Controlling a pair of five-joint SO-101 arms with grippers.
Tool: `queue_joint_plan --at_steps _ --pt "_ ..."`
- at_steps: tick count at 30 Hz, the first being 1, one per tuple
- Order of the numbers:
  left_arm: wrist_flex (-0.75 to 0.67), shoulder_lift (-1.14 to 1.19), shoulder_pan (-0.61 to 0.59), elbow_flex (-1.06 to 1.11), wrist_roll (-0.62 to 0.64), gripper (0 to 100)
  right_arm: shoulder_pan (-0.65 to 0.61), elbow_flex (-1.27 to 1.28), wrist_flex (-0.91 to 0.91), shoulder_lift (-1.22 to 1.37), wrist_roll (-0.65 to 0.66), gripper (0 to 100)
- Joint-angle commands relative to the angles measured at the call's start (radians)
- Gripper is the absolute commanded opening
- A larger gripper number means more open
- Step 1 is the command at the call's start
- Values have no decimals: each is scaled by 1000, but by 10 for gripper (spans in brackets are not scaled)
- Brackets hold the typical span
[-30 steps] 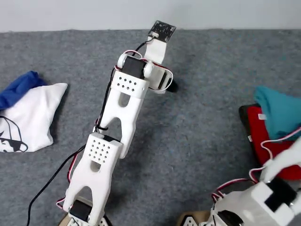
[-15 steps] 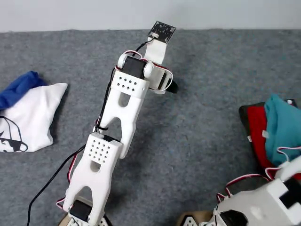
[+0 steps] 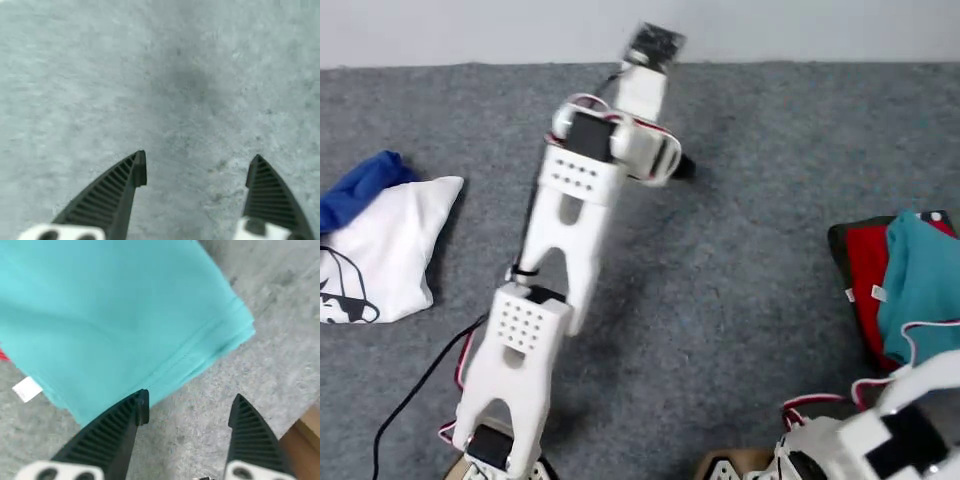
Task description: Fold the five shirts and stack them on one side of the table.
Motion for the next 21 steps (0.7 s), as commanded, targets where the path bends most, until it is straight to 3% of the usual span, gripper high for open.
queue_joint_plan --at_steps 1,9,16,21 --pt "14 -103 -132 -24 -6 317 -1 -12 7 -107 -12 263" --pt "14 -117 -574 128 63 318 -54 0 5 -133 32 263" --pt "12 -117 -806 229 58 317 -228 83 -5 -133 48 263" --pt "-9 -112 -961 225 58 317 -252 91 -19 -133 51 263"
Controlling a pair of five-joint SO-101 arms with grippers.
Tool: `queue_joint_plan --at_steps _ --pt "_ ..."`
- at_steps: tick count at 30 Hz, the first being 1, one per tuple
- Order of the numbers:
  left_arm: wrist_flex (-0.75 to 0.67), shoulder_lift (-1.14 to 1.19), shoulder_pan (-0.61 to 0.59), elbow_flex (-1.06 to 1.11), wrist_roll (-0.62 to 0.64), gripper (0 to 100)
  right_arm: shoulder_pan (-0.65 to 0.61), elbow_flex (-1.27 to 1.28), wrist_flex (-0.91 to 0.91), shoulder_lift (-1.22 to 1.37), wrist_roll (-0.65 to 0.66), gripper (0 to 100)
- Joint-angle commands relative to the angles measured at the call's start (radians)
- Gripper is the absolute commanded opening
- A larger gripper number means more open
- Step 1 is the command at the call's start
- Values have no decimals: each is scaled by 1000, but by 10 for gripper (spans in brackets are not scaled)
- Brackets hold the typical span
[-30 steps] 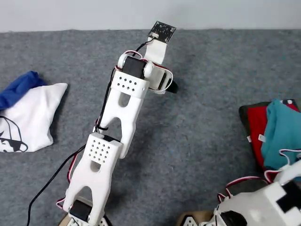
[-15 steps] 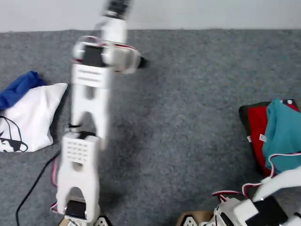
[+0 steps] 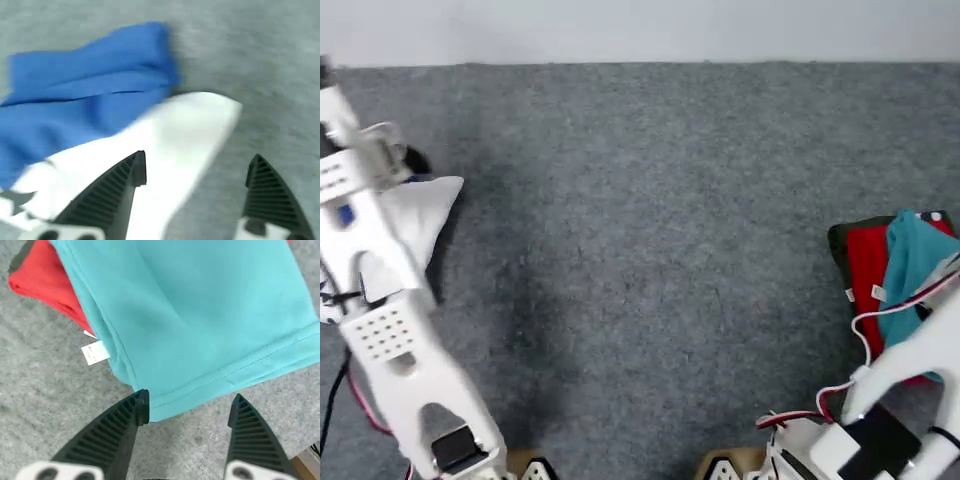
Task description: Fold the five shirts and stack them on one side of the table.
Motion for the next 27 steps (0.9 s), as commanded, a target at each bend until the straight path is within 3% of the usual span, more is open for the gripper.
queue_joint_plan --at_steps 1,9,19,22,25,27 --pt "-15 -63 -107 -10 9 317 -16 2 -24 -41 8 263" --pt "-9 61 -172 77 9 317 -16 3 -24 -39 8 263" --pt "11 203 -15 182 3 307 -15 3 -19 -42 9 263" --pt "9 232 15 180 -11 187 -15 3 -19 -42 9 263" --pt "12 238 55 171 -147 0 -16 3 -19 -42 9 263" --pt "12 233 89 142 -221 21 -16 3 -19 -42 9 263"
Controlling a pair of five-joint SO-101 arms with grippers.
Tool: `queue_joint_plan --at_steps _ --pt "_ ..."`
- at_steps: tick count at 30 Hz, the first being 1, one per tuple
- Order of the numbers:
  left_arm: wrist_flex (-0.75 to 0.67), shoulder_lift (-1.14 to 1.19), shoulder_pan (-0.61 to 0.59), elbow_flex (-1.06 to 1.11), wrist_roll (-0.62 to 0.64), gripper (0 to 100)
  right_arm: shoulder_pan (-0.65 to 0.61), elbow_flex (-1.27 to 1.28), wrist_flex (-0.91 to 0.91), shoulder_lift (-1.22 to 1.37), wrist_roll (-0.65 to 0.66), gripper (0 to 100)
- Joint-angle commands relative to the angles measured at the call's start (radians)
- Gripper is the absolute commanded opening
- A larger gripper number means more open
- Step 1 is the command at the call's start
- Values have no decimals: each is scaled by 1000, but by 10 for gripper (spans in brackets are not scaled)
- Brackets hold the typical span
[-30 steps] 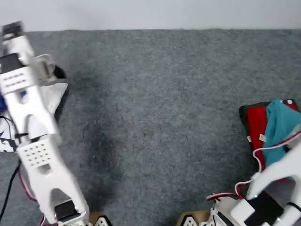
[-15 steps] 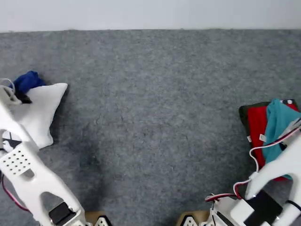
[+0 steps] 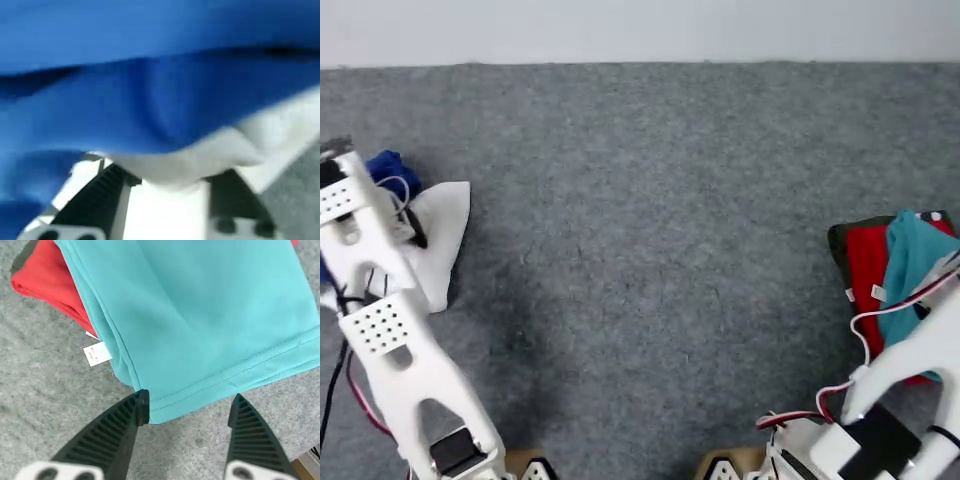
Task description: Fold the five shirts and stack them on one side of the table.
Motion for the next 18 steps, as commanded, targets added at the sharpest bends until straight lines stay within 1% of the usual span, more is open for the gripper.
queue_joint_plan --at_steps 1,3,5,8,11,15,18 --pt "21 -8 104 -28 -118 9 -12 -3 -8 -42 9 263" --pt "21 -61 158 -58 -118 13 -10 -2 -7 -44 9 263" --pt "21 -143 241 -90 -121 13 -10 -2 -7 -45 9 263" --pt "21 -282 413 -116 -124 13 -8 -2 -4 -47 9 263" --pt "21 -402 620 -113 -138 13 -7 -2 10 -48 9 263" --pt "21 -526 881 -116 -275 13 -7 29 5 -48 11 263" --pt "21 -592 1019 -108 -371 13 -5 46 5 -48 44 263"
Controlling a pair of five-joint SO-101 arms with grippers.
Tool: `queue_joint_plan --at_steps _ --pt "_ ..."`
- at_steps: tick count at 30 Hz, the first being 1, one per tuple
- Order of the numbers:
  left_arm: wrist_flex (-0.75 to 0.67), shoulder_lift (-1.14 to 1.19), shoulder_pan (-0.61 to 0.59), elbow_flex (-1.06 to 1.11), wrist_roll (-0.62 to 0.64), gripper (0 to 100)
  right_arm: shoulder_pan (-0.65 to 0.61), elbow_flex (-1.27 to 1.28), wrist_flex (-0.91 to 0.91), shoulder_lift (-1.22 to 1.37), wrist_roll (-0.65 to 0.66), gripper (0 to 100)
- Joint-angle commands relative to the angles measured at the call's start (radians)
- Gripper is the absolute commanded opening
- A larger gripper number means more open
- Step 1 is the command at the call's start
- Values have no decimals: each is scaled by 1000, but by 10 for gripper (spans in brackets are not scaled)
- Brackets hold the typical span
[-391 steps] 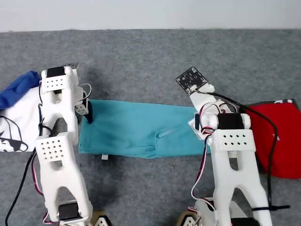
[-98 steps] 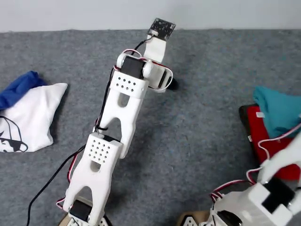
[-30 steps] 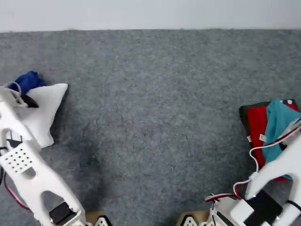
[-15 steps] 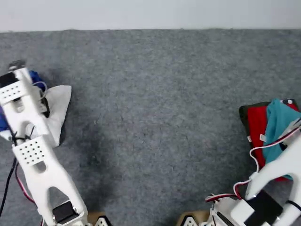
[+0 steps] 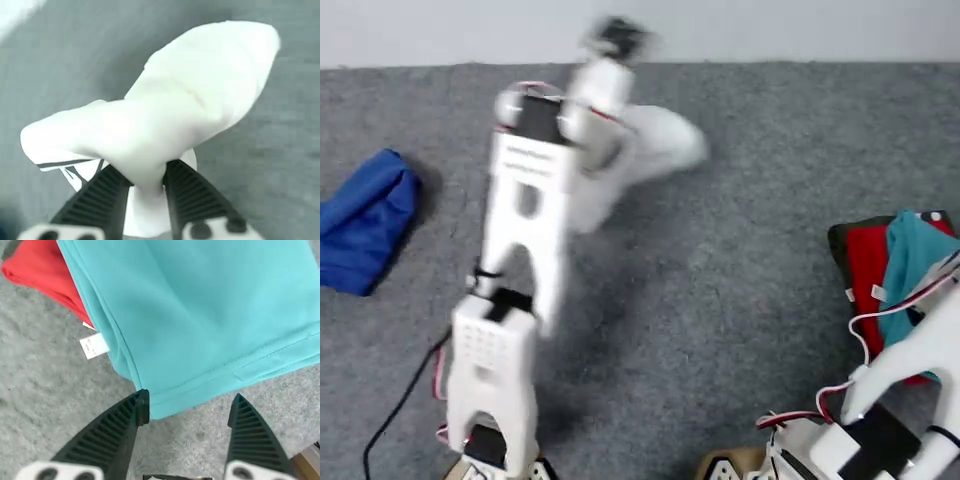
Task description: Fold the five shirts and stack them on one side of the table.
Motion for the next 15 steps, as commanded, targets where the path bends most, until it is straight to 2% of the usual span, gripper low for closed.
queue_joint_plan --at_steps 1,9,15 --pt "12 -126 175 -19 -95 13 -5 5 4 -48 41 263" --pt "12 -137 385 228 -98 17 -5 6 4 -48 43 263" --pt "14 -175 466 232 -98 130 -5 6 10 -48 44 263"
